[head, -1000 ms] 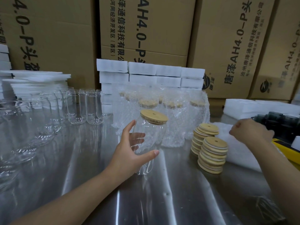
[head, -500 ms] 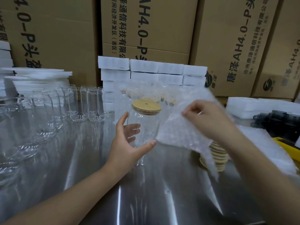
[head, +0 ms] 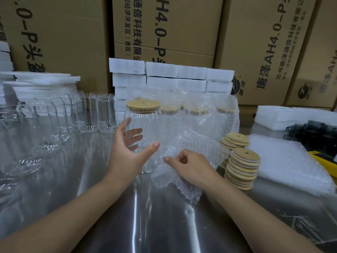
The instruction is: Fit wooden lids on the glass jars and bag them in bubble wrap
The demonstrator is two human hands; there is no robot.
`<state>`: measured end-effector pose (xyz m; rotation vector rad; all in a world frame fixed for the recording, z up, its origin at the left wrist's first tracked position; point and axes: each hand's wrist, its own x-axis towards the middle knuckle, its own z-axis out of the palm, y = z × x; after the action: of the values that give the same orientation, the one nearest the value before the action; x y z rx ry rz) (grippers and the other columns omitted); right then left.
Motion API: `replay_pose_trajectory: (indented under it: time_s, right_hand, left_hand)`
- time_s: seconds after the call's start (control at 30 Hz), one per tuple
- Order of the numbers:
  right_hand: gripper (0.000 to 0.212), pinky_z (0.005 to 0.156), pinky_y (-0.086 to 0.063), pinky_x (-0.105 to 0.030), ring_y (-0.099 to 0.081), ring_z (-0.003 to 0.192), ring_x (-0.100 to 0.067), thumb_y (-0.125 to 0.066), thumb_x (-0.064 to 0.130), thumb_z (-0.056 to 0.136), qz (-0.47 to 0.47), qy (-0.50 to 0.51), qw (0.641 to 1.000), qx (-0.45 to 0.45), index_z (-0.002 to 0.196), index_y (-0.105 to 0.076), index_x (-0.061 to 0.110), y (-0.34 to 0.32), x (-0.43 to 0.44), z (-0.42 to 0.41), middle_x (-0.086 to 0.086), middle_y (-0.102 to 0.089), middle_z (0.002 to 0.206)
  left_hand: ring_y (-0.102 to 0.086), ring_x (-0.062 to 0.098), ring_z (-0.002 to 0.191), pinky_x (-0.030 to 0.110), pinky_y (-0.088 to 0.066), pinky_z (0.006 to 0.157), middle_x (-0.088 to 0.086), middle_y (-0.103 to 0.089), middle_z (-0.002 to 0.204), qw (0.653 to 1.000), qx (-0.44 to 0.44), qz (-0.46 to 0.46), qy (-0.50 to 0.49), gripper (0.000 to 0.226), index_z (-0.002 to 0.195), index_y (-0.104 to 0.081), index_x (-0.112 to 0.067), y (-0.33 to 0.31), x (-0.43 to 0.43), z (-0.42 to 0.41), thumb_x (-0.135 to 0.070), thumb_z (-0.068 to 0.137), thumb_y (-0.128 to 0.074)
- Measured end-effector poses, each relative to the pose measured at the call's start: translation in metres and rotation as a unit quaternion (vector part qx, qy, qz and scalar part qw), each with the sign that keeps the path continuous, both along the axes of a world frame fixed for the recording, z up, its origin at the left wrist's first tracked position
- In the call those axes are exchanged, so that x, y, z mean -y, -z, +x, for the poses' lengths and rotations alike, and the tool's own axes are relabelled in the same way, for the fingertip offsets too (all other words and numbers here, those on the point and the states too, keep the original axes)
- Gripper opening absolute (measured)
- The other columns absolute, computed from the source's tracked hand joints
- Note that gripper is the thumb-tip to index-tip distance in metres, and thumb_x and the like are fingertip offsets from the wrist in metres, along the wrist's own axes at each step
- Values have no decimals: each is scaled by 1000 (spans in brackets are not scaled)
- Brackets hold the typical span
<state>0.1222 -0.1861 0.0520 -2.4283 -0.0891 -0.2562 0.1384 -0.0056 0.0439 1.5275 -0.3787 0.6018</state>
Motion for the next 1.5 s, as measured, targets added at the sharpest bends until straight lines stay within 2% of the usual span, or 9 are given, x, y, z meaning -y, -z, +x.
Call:
replay_pose_trajectory:
  time_s: [0.17, 0.33, 0.5, 0.77, 1.0, 1.13, 1.23, 1.37, 1.5]
  right_hand:
    - [68, 64, -44, -27, -59, 82, -11, -62, 82, 51, -6, -41, 998, -53, 91, -47, 29, -7, 1, -8, 6, -60, 94]
    - [21, 67, -47, -22, -64, 85, -16, -66, 29, 75, 75, -22, 997, -9, 78, -47, 22, -4, 2, -6, 2, -67, 98]
    - [19, 74, -48, -39, -57, 72, -18, -64, 8, 81, 216, -30, 976, -3, 68, -56, 18, -3, 0, -2, -5, -63, 75]
    - [7, 86, -53, -40, -68, 82, -20, -72, 24, 84, 214, -59, 975, -27, 83, -77, 19, -5, 1, -7, -2, -75, 85]
    - [10, 58, -44, -14, -56, 52, -4, -69, 14, 86, 208, -49, 977, -8, 95, -68, 16, -11, 5, -6, -1, -64, 67]
    - [11, 54, -48, -18, -58, 53, -10, -55, 12, 96, 284, -77, 956, -13, 92, -65, 14, -15, 3, -8, -7, -63, 73]
    - [35, 57, -51, -24, -60, 59, -14, -39, 39, 101, 314, -90, 945, -19, 91, -66, 19, -18, -1, -13, -2, -62, 70]
    - [56, 62, -52, -23, -62, 70, -7, -47, 77, 69, 254, -123, 959, 17, 100, -61, 33, -16, -2, -21, 9, -63, 88]
    - [65, 66, -47, -21, -60, 84, -1, -61, 74, 49, 208, -129, 969, 23, 106, -47, 46, -13, -5, -20, 16, -58, 107]
  left_hand:
    - [-62, -2, 106, 33, -50, 95, -12, -60, 118, 1000, 6, -19, 5, 96, 135, -37, -39, -2, 1, -3, -57, 51, -78]
    - [-66, 11, 104, 26, -54, 79, -3, -65, 113, 994, 11, -87, 66, 75, 122, -43, -44, -8, 7, -13, -50, 55, -75]
    - [-71, 23, 90, 35, -59, 73, 10, -69, 101, 962, -61, -162, 212, 94, 120, -48, -26, -12, 16, -19, -52, 39, -90]
    - [-71, 26, 92, 33, -58, 72, 10, -71, 97, 953, -106, -125, 255, 105, 124, -48, -22, -6, 22, -20, -57, 36, -91]
    - [-68, 16, 102, 33, -57, 83, 3, -67, 106, 982, -69, -35, 172, 79, 121, -44, -34, -1, 17, -15, -49, 49, -72]
    - [-65, 4, 103, 19, -52, 78, 0, -63, 114, 987, -52, 15, 151, 84, 125, -39, -37, 2, 17, -15, -51, 49, -74]
    - [-62, 0, 107, 17, -51, 82, -4, -60, 118, 988, -45, 41, 140, 82, 123, -37, -43, 4, 16, -13, -54, 51, -75]
    - [-56, -3, 116, 18, -46, 96, -8, -60, 121, 986, -33, 72, 144, 90, 125, -37, -51, 3, 14, -12, -62, 48, -81]
    - [-51, 1, 125, 23, -49, 96, -7, -59, 124, 978, -33, 91, 184, 87, 127, -41, -51, 6, 14, -10, -35, 55, -88]
